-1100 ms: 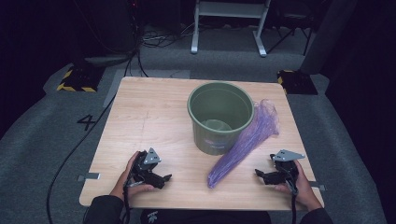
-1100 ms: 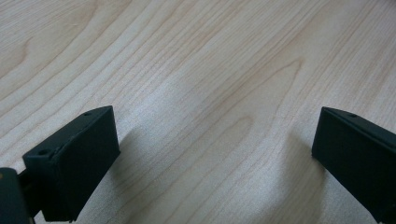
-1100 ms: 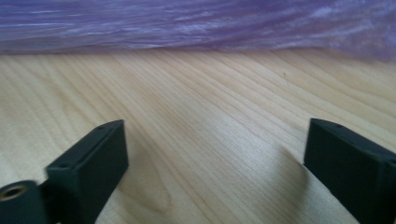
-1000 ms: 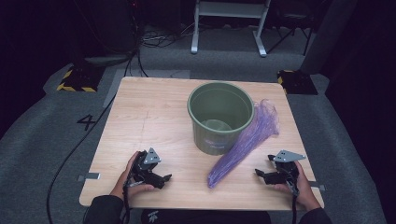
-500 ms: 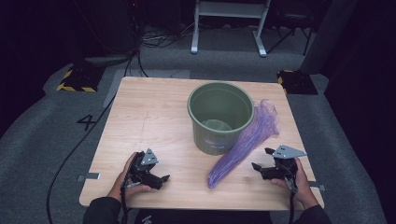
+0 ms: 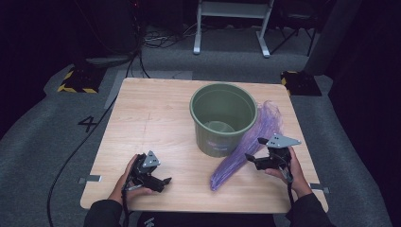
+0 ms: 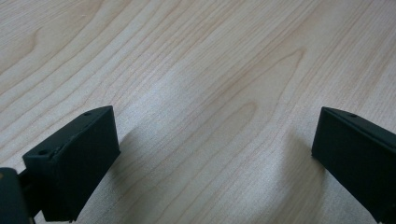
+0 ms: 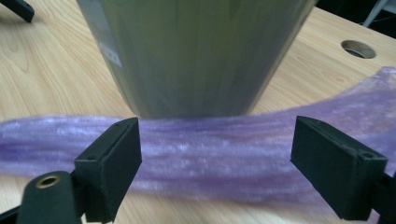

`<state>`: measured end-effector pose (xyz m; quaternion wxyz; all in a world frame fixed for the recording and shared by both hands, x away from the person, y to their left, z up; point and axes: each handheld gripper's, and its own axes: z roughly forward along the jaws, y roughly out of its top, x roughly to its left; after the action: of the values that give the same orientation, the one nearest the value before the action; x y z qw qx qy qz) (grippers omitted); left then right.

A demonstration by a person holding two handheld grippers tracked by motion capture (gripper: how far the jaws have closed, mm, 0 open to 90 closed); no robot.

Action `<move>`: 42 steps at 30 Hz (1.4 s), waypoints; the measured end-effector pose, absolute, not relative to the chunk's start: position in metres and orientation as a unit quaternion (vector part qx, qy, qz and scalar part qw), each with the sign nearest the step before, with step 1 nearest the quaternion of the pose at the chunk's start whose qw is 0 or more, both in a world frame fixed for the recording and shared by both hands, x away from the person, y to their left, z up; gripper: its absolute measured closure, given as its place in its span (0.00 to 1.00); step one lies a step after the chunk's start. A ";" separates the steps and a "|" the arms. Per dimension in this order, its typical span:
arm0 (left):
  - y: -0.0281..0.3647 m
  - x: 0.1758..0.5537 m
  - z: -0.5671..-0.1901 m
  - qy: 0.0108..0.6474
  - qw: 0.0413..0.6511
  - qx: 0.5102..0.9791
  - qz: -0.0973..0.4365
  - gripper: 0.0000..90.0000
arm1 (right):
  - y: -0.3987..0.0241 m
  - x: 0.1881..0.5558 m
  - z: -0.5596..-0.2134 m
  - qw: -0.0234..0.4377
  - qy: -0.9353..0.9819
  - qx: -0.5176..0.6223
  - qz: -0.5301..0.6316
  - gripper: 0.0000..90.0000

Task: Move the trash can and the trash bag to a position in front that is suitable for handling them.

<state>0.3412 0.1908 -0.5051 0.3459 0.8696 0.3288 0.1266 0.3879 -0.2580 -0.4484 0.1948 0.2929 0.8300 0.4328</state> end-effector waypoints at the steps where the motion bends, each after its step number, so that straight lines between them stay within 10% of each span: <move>1: 0.191 0.341 -0.505 0.329 0.346 0.870 0.127 0.00 | -0.256 0.390 -0.448 0.191 0.831 0.290 0.434 0.18; 42: 0.191 0.341 -0.505 0.328 0.347 0.870 0.127 0.00 | -0.223 0.416 -0.442 0.184 0.846 0.249 0.434 0.17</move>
<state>0.3411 0.1912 -0.5052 0.3466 0.8696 0.3280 0.1266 0.4157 -0.2231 -0.4424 0.1840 0.2492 0.8459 0.4341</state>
